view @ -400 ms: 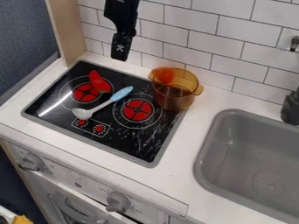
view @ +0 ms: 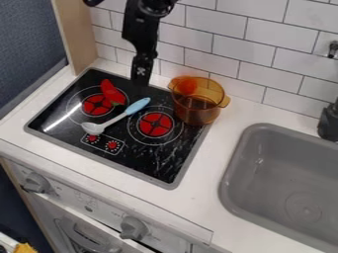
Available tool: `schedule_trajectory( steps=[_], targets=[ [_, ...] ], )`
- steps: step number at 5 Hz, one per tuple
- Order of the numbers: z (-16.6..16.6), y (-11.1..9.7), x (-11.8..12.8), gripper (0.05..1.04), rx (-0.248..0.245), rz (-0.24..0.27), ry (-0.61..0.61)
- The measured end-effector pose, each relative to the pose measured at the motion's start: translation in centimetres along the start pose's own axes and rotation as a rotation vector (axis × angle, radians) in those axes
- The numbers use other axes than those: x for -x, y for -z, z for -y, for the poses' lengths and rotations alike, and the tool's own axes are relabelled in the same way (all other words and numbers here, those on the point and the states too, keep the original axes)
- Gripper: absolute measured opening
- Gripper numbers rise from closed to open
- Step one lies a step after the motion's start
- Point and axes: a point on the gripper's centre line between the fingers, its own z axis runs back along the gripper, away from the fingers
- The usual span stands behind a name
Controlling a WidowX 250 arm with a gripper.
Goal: Moved the ladle below the right burner
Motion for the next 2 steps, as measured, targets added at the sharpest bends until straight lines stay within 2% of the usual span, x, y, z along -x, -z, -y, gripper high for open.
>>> schedule_trajectory(
  steps=[1,2],
  targets=[
    [-0.2,2.0,-0.6,1.000,-0.090,-0.047,-0.082],
    [0.1,4.8,-0.1,1.000,-0.175,-0.073,-0.070]
  ],
)
